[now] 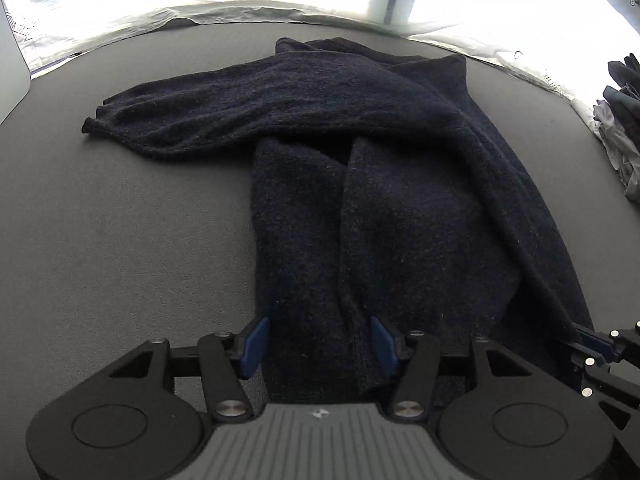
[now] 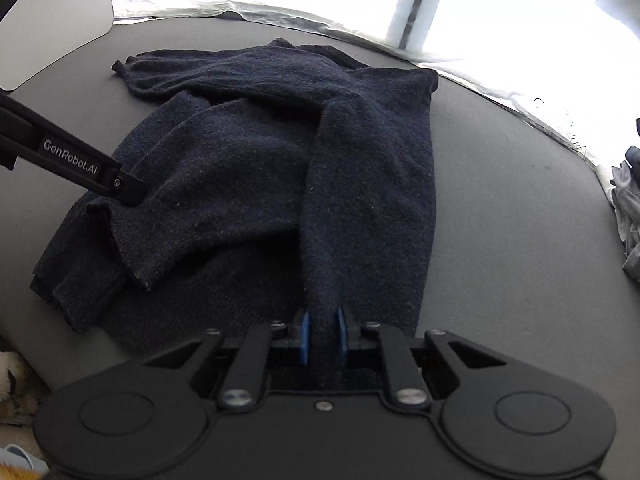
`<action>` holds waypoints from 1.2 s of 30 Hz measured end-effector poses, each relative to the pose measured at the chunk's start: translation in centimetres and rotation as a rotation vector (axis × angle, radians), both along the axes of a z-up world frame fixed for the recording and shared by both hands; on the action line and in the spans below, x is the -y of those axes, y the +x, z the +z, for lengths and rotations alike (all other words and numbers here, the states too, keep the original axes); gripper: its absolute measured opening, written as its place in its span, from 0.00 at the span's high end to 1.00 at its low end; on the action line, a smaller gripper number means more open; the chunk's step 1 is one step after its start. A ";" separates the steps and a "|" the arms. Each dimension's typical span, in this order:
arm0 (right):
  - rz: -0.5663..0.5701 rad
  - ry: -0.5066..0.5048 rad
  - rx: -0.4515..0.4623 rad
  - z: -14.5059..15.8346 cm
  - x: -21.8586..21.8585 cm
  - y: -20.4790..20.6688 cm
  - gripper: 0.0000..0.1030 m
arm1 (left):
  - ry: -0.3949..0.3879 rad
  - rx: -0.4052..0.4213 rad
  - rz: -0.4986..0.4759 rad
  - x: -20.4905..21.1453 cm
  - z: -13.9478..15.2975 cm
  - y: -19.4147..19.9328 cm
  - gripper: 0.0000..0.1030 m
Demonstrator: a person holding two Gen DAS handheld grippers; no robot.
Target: Fold clothes
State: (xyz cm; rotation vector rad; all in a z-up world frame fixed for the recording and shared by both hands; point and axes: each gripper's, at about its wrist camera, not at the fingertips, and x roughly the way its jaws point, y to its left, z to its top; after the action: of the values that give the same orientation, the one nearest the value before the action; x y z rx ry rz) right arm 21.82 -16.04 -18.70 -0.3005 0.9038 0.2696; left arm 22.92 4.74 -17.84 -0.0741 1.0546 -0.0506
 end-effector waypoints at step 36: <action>-0.137 0.727 -0.147 2.1 3.1 4.2 0.48 | -0.154 0.037 0.063 -4.5 1.4 0.8 0.15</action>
State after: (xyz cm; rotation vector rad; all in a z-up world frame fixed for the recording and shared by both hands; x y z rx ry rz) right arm 26.06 -19.17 -16.58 0.4572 0.9067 0.4758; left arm 23.70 9.23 -16.39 -0.2444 1.0096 -0.0758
